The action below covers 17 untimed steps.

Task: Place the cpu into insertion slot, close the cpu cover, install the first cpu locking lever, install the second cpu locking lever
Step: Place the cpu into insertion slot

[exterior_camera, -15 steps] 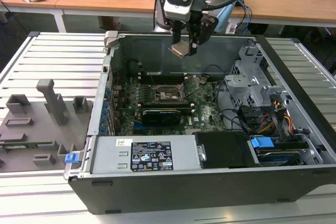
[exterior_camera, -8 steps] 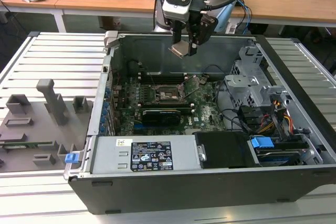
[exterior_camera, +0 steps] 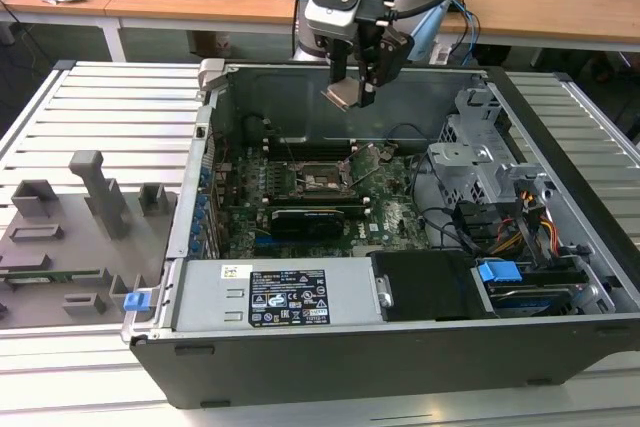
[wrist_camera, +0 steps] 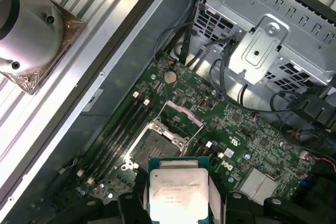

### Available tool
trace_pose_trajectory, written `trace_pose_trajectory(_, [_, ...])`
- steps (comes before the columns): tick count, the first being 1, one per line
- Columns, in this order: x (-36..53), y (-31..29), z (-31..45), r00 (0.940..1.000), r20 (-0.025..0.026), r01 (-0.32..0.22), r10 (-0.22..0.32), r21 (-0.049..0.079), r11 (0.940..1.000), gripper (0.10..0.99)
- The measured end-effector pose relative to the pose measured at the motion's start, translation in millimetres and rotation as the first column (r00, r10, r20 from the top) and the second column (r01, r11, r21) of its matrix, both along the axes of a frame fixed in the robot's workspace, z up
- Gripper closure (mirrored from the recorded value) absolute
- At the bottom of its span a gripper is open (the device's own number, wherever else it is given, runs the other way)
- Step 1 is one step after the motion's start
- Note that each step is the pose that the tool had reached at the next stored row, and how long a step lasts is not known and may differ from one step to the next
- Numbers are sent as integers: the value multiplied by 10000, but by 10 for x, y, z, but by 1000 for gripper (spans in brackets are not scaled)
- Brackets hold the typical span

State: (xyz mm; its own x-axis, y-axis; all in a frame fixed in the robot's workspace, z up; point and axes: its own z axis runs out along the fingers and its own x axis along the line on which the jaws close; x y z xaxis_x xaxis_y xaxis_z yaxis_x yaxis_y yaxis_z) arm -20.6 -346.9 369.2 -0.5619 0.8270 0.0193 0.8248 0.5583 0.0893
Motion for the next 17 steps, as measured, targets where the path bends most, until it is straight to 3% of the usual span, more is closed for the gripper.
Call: trace_pose_trajectory(17, [0, 0, -4, 9968, 0, 799, -799, 0, 9968, 545])
